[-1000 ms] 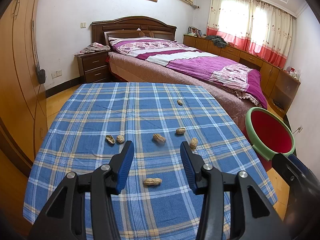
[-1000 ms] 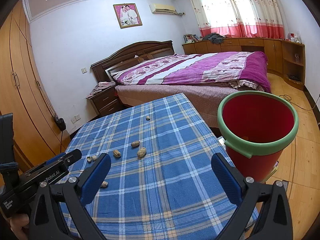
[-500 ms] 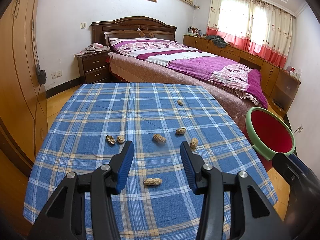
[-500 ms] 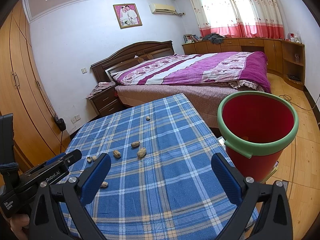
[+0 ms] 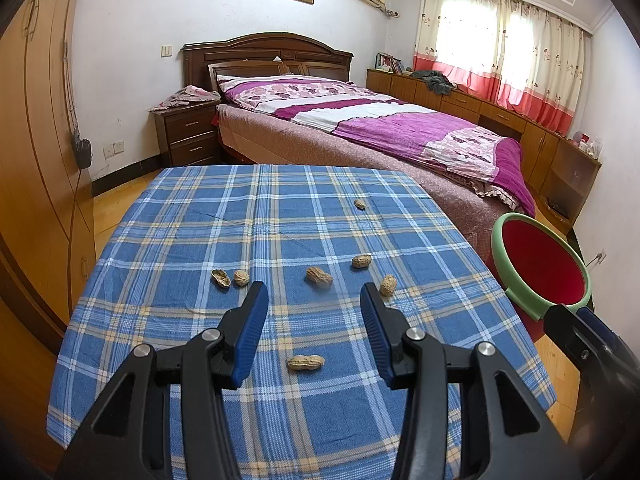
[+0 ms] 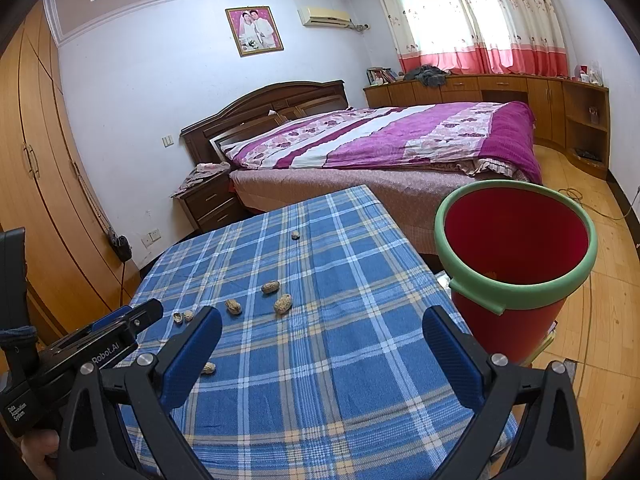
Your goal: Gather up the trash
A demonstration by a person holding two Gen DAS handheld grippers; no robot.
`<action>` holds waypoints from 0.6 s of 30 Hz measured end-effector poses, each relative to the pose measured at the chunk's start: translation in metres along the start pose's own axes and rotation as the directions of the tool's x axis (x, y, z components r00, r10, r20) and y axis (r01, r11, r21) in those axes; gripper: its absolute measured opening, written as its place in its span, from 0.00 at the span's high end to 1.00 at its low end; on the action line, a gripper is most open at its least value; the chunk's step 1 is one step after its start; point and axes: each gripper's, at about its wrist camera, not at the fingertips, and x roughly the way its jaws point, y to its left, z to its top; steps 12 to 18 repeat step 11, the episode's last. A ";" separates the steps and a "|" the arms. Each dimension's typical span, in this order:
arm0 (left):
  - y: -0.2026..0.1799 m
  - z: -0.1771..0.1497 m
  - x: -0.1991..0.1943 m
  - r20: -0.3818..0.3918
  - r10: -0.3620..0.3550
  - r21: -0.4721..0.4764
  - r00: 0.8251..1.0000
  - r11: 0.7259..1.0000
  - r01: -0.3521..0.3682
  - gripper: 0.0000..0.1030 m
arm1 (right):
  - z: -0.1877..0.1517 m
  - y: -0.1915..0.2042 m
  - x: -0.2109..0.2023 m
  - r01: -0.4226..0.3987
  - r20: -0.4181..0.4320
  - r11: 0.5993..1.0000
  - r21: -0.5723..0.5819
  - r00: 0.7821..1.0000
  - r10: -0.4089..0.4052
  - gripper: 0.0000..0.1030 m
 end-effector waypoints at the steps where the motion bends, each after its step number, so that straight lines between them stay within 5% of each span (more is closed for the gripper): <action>1: 0.000 0.000 0.000 0.001 0.000 -0.001 1.000 1.000 0.000 0.53 | 0.000 0.000 0.000 0.000 0.000 1.000 0.000 1.000 0.000 0.01; 18: 0.003 0.000 0.001 -0.009 0.001 0.000 1.000 1.000 -0.001 0.53 | -0.002 0.000 0.001 0.000 -0.002 1.000 0.002 1.000 0.000 0.01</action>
